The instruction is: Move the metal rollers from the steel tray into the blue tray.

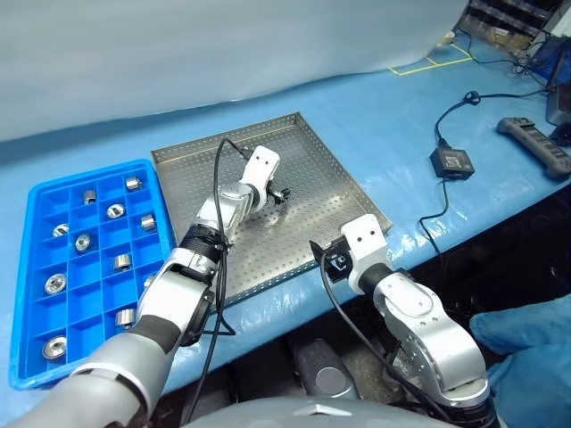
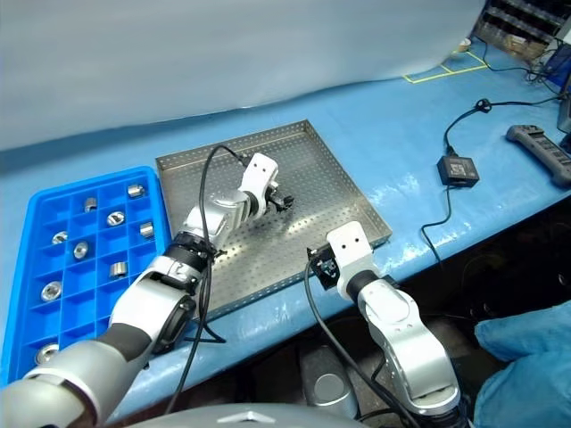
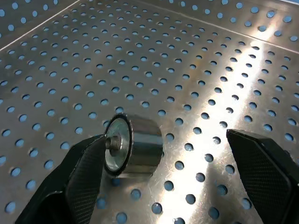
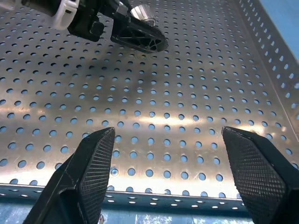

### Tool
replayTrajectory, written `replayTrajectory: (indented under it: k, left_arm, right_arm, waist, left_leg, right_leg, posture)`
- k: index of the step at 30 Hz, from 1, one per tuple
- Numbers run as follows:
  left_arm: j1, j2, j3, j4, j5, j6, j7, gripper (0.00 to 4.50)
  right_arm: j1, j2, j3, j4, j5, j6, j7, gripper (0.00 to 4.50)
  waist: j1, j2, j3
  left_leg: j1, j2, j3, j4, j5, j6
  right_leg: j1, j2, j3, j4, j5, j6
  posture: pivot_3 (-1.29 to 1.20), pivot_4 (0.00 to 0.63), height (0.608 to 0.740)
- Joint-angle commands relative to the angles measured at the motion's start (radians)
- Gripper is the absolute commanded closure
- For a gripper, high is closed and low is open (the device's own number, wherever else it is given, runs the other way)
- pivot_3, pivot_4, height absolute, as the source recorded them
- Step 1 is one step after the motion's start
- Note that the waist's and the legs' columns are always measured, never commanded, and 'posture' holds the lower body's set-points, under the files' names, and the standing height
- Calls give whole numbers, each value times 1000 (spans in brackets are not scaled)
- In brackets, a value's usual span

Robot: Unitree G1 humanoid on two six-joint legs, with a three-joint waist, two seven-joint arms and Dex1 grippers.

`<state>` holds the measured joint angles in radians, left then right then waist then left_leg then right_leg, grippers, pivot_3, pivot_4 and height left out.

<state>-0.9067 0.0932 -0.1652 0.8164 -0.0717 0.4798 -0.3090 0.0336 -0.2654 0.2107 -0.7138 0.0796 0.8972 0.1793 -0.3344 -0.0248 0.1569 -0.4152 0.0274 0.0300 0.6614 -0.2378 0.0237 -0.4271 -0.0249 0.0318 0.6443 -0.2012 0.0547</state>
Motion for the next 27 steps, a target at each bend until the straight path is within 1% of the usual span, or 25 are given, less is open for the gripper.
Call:
replayTrajectory:
  k: [1, 8, 11, 12, 27]
  left_arm:
    - [-32, -11, 22, 45, 29, -40, 30, 0]
    - [-14, -16, 56, 38, 35, -50, 55, 0]
    - [-3, -21, 83, 30, 23, -62, 67, 659]
    - [0, -22, 90, 28, 23, -68, 70, 973]
    - [19, -36, 132, -6, 21, -91, 66, 973]
  right_arm:
    - [6, 3, -6, -40, -6, -6, -12, 645]
    - [-8, -4, -15, -32, -6, -5, -11, 645]
    - [-19, -12, -12, -26, -7, -4, -6, 604]
    - [-22, -15, -11, -24, -7, -3, -5, 604]
    - [-42, -35, -7, -13, -6, 0, -3, 604]
  waist:
    - [-10, 0, 0]
    - [-26, 0, 0]
    - [-30, 0, 0]
    - [-30, 0, 0]
    - [-30, 0, 0]
  left_leg:
    - [0, 0, 0, 0, 0, 0]
    - [1, 1, 3, 0, 0, 1]
    - [1, 1, 4, 0, 0, 2]
    - [1, 1, 4, 0, 0, 2]
    - [2, 0, 5, 0, -1, 3]
  right_leg:
    - [0, 0, 0, 0, 0, 1]
    - [0, -1, 5, 0, 1, 3]
    - [0, -1, 6, 0, 1, 4]
    - [0, -1, 6, 0, 1, 4]
    - [0, -1, 8, 0, 2, 5]
  posture:
    - [-443, 150, 740]
    - [-428, 150, 740]
    - [-422, 150, 740]
    - [-422, 150, 740]
    - [-415, 150, 740]
